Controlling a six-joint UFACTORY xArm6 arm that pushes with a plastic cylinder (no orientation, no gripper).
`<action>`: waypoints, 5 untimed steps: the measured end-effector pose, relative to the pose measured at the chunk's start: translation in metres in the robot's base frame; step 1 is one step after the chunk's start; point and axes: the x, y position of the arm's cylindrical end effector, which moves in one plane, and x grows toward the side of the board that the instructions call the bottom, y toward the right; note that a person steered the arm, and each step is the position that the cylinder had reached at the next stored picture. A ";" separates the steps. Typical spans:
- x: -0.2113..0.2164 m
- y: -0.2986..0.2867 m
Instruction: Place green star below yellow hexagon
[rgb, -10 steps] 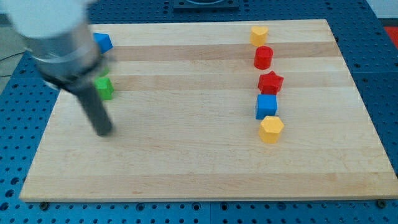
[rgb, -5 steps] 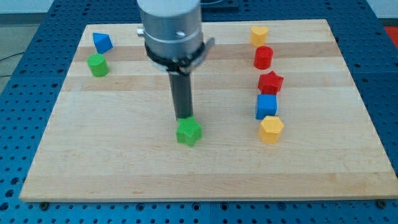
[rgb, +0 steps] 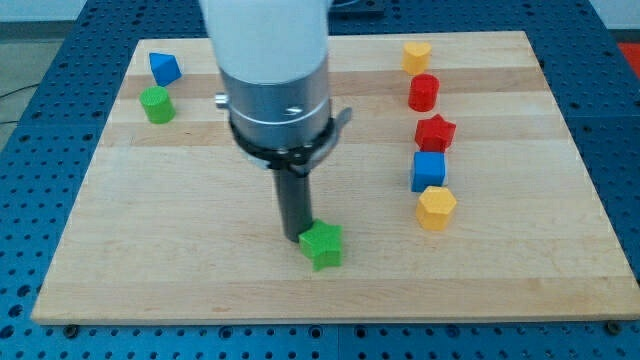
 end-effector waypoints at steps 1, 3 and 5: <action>0.006 0.002; 0.048 0.045; 0.050 0.081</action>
